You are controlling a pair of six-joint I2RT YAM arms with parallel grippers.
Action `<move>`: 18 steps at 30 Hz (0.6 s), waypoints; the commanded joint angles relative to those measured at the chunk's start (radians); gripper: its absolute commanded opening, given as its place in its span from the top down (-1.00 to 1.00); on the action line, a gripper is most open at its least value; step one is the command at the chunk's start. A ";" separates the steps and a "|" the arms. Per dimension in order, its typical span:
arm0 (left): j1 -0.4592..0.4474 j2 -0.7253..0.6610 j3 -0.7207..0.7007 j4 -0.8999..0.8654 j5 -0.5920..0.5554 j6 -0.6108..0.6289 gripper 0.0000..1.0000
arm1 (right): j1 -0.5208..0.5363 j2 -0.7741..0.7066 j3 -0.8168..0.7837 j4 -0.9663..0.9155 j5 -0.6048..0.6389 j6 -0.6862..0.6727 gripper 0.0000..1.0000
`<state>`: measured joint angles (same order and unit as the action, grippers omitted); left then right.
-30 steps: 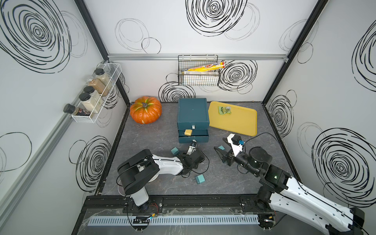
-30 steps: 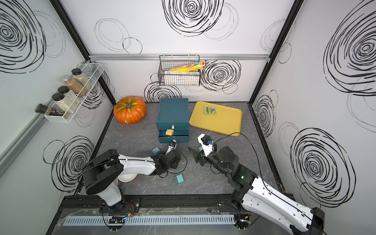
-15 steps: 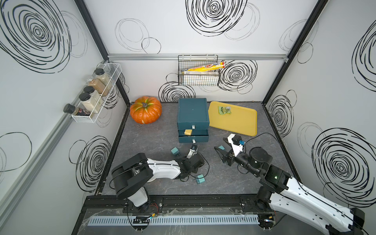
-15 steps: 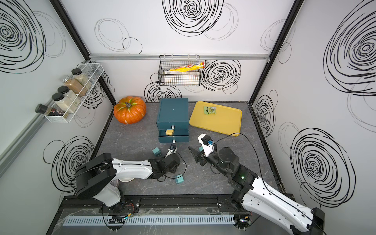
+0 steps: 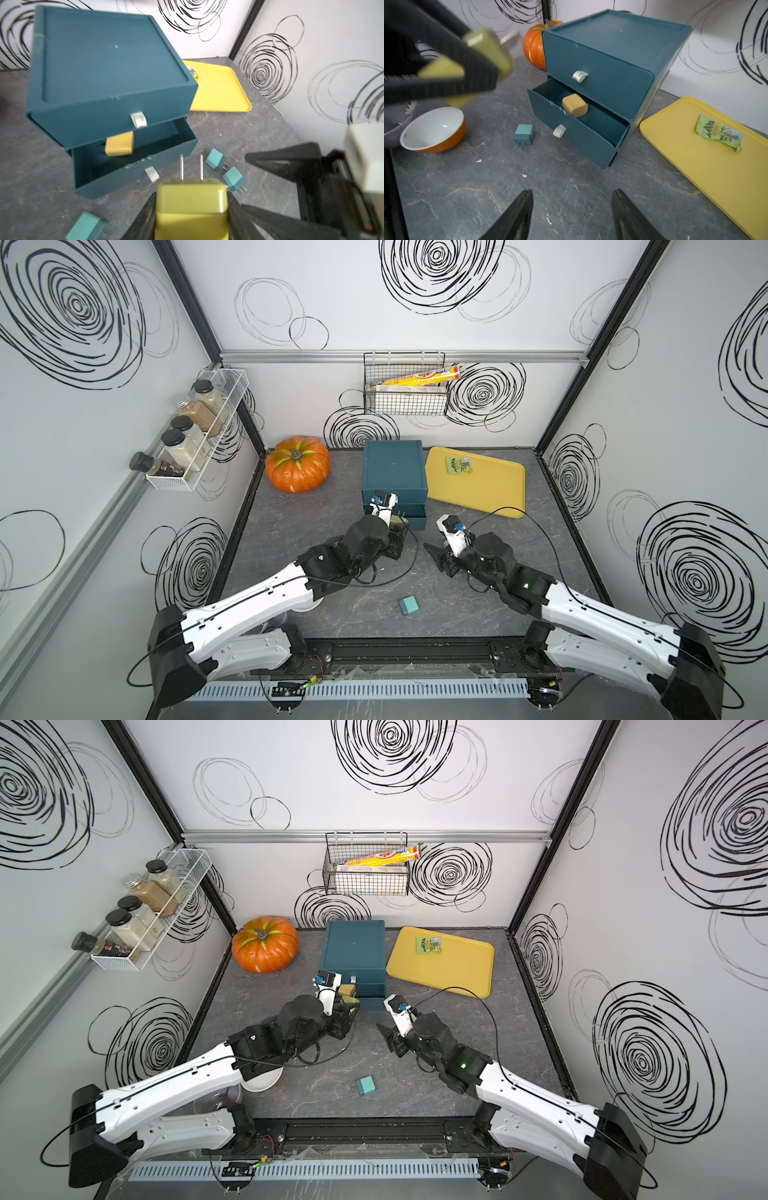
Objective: Place the plugs into the drawer by color
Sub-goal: Place the plug in the drawer.
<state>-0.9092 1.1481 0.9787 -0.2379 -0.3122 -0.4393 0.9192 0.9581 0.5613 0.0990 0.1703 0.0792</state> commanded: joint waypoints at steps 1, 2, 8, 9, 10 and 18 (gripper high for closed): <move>0.018 0.146 0.098 -0.083 -0.023 0.115 1.00 | -0.001 0.014 0.054 0.021 0.081 0.018 -0.23; 0.018 0.191 0.127 -0.089 -0.060 0.146 1.00 | -0.002 0.001 0.048 0.018 0.098 0.024 -0.21; 0.021 0.328 0.189 -0.023 -0.143 0.334 1.00 | -0.011 -0.184 -0.059 0.062 0.132 0.029 -0.21; 0.014 0.341 0.198 -0.015 -0.191 0.348 1.00 | -0.013 -0.211 -0.066 0.061 0.130 0.033 -0.20; 0.011 0.353 0.209 -0.015 -0.211 0.363 1.00 | -0.014 -0.232 -0.072 0.063 0.125 0.034 -0.18; 0.009 0.450 0.238 0.008 -0.354 0.462 1.00 | -0.014 -0.334 -0.111 0.065 0.111 0.055 -0.14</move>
<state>-0.8967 1.5784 1.1915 -0.2691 -0.5770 -0.0418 0.9073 0.6441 0.4622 0.1429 0.2707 0.1139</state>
